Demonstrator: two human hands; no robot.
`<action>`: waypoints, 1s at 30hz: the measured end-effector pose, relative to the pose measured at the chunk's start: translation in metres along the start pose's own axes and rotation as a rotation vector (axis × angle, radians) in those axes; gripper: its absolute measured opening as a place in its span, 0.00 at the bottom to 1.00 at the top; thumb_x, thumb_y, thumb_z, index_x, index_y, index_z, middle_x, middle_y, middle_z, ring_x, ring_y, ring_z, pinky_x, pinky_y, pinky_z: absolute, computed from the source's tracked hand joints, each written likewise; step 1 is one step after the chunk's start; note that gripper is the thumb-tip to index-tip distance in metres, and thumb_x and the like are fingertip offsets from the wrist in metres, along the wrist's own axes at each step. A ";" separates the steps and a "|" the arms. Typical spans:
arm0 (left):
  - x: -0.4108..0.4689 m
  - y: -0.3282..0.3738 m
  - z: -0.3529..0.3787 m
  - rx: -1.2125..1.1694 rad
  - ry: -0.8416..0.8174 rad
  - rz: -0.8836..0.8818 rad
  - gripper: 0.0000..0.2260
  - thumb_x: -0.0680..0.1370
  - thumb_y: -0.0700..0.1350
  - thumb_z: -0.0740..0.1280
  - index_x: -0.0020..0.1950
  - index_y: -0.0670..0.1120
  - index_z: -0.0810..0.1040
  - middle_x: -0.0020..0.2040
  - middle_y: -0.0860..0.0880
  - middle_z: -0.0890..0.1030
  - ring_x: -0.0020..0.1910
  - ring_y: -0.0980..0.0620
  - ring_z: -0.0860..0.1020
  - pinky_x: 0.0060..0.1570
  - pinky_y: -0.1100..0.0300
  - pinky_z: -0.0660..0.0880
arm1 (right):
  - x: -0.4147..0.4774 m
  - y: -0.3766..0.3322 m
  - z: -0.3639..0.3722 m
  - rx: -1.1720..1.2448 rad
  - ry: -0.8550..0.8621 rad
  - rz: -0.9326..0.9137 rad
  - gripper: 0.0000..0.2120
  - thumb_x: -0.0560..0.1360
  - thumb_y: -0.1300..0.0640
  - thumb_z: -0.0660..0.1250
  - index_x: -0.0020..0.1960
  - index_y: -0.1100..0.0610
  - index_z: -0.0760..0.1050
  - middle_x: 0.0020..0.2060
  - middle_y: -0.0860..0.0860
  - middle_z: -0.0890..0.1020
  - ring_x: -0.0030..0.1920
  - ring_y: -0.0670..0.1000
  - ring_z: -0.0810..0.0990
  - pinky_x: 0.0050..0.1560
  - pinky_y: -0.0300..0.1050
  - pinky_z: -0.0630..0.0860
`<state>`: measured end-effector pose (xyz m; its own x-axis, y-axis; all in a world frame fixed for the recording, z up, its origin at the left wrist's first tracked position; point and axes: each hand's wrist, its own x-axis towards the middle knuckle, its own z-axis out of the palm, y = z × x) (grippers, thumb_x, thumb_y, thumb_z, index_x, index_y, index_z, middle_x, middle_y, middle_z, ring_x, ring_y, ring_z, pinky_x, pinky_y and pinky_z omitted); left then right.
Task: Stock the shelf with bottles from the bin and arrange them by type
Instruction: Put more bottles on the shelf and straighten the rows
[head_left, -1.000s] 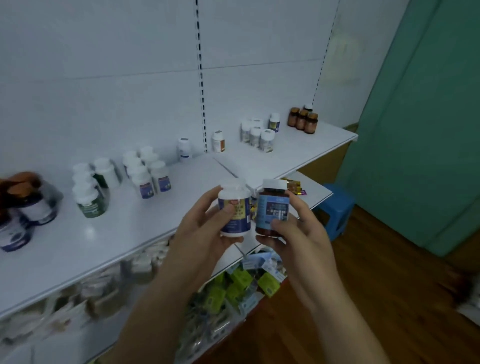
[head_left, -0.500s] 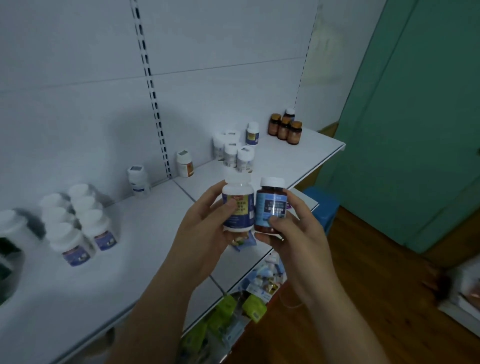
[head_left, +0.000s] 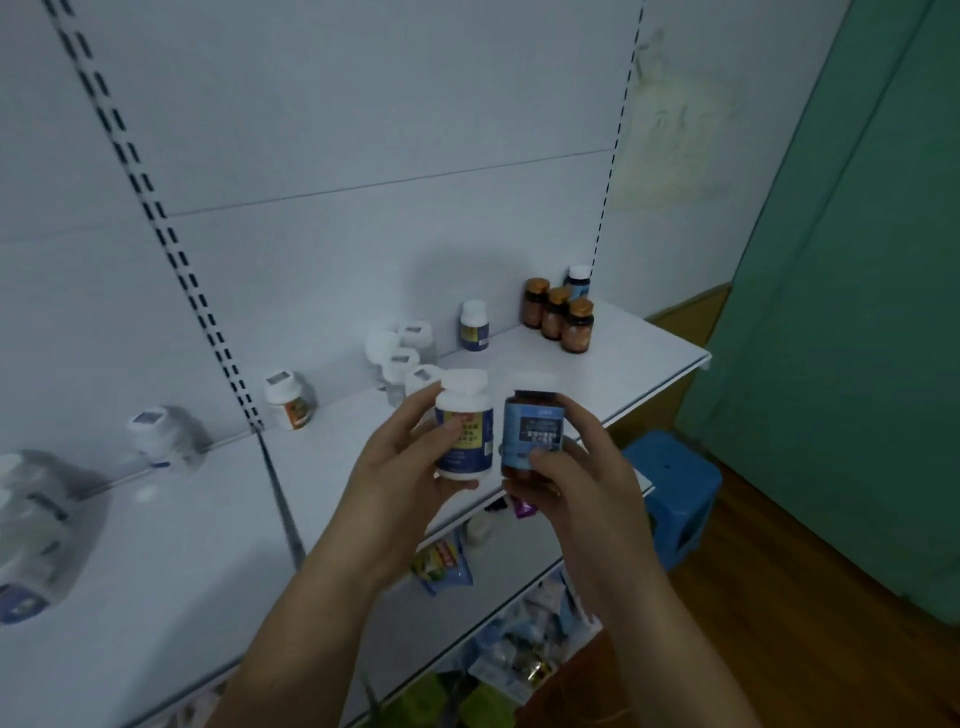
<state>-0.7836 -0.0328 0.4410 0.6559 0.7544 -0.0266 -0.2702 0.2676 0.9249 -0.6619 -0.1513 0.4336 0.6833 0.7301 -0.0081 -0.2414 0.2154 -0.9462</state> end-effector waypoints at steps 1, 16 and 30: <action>0.009 -0.004 0.012 0.003 0.007 0.003 0.17 0.79 0.42 0.67 0.68 0.50 0.80 0.63 0.45 0.85 0.58 0.45 0.85 0.53 0.47 0.79 | 0.009 -0.005 -0.011 -0.005 -0.013 -0.002 0.23 0.80 0.70 0.65 0.67 0.47 0.77 0.52 0.53 0.88 0.53 0.56 0.87 0.53 0.52 0.84; 0.148 -0.070 0.068 0.426 0.196 0.187 0.16 0.83 0.47 0.70 0.71 0.54 0.76 0.61 0.53 0.86 0.62 0.53 0.83 0.63 0.47 0.80 | 0.157 -0.006 -0.088 -0.152 -0.027 0.004 0.23 0.80 0.69 0.67 0.67 0.46 0.76 0.50 0.48 0.88 0.51 0.49 0.87 0.49 0.41 0.82; 0.246 -0.102 0.037 0.778 0.315 0.249 0.20 0.82 0.43 0.71 0.71 0.56 0.70 0.65 0.54 0.76 0.62 0.59 0.77 0.66 0.54 0.76 | 0.264 0.023 -0.081 -0.318 -0.111 0.000 0.25 0.78 0.69 0.69 0.71 0.49 0.74 0.53 0.42 0.86 0.56 0.48 0.85 0.58 0.53 0.84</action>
<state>-0.5692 0.1032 0.3542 0.3859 0.8976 0.2132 0.2535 -0.3254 0.9110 -0.4312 -0.0057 0.3839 0.5999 0.8000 0.0108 -0.0019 0.0149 -0.9999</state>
